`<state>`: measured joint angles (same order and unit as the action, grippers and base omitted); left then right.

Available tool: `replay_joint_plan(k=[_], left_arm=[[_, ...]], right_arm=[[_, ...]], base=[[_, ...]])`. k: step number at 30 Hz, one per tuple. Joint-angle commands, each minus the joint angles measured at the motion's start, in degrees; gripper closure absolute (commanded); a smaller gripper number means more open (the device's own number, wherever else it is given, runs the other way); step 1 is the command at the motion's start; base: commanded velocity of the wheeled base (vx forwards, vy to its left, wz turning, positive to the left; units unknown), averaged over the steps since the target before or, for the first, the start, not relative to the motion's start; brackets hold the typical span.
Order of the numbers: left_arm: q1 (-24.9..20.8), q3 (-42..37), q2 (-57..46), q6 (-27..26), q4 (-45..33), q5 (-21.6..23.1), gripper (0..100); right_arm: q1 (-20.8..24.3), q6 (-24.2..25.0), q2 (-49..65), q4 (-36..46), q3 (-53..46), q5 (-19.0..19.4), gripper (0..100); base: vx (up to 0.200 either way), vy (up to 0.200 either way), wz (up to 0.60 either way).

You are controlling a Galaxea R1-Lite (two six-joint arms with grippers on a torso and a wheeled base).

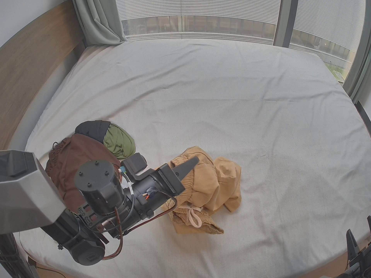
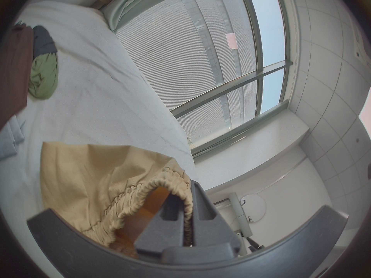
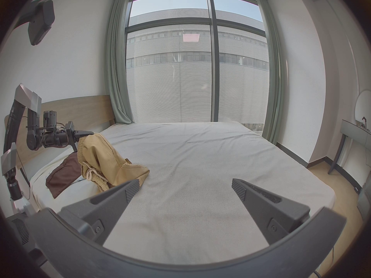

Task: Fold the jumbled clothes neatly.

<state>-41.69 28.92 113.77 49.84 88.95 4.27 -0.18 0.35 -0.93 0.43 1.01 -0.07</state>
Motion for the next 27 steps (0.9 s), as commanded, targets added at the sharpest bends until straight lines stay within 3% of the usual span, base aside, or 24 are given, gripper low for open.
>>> replay_joint_plan(k=[1,5,9,15,18,24,27], left_arm=[[2.05,-2.11,-1.80,-2.11,-0.10,1.09,100],[6.18,-5.89,-4.18,-7.65,-0.19,6.81,100],[9.35,-6.86,-4.35,-10.55,-0.19,7.86,100],[17.61,-6.33,-3.74,-17.58,-0.19,13.22,100],[19.19,-6.06,-3.65,-19.69,-0.36,13.75,100],[25.34,-6.06,-0.13,-31.55,-0.27,17.62,100],[27.81,-5.89,0.31,-34.01,-0.19,19.73,100]], right_arm=[[0.01,0.00,0.66,0.01,-0.84,-0.01,0],[0.01,0.00,0.66,0.01,-0.84,-0.01,0],[0.01,0.00,0.66,0.01,-0.84,-0.01,0],[0.01,0.00,0.66,0.01,-0.84,-0.01,0],[0.01,-0.09,0.66,0.01,-0.84,-0.01,0],[0.01,-0.09,0.66,0.01,-0.84,-0.01,0],[0.01,-0.18,0.66,0.01,-0.84,0.07,0]], base=[[0.000,0.000,0.00],[0.000,0.000,0.00],[0.000,0.000,0.00],[0.000,0.000,0.00],[0.000,0.000,0.00],[0.000,0.000,0.00],[0.000,0.000,0.00]])
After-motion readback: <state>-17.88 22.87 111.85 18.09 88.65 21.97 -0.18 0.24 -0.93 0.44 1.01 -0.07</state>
